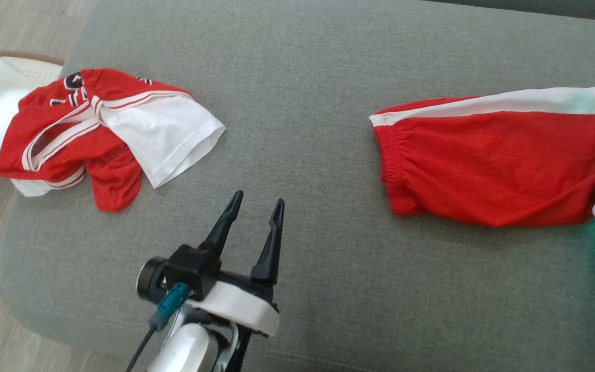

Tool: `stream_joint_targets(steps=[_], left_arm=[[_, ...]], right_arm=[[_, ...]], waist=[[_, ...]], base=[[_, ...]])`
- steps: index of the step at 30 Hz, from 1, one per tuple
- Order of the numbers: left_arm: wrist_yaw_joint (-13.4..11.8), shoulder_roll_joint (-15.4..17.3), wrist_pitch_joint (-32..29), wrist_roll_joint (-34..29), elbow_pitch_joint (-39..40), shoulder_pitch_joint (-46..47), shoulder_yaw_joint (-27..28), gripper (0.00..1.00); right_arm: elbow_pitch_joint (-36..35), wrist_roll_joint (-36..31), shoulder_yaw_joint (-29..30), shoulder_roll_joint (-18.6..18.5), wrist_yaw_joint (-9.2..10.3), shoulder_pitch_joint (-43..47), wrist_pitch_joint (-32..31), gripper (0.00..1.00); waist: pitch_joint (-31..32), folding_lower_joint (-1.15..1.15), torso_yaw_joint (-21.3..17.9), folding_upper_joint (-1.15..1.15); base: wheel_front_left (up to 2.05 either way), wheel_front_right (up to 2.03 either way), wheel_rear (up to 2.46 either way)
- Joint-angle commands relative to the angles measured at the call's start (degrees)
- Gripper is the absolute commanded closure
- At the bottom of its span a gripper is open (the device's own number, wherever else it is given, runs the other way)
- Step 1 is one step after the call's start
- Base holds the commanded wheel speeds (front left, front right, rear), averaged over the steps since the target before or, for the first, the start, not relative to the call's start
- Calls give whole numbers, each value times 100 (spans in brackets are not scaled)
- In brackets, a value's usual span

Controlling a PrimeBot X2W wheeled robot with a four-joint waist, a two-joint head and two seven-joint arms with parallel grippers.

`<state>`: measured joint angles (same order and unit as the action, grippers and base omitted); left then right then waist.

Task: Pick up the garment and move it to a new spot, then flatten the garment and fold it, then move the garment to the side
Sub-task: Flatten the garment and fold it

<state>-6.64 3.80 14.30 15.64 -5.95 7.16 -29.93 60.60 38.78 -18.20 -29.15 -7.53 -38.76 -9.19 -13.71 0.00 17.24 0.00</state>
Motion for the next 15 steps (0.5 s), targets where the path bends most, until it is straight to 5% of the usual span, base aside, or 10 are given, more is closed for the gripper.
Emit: stream_joint_targets(steps=[1,15], left_arm=[[-30,-10,70,-81,200,-27,246,0],[-135,-51,70,-533,342,-699,652,0]], right_arm=[[-38,-71,-187,-101,4,193,84,100],[416,-517,-464,-706,4,124,975,100]], waist=[[64,0,-57,0],[748,0,-425,0]], base=[[0,0,0],[0,0,0]])
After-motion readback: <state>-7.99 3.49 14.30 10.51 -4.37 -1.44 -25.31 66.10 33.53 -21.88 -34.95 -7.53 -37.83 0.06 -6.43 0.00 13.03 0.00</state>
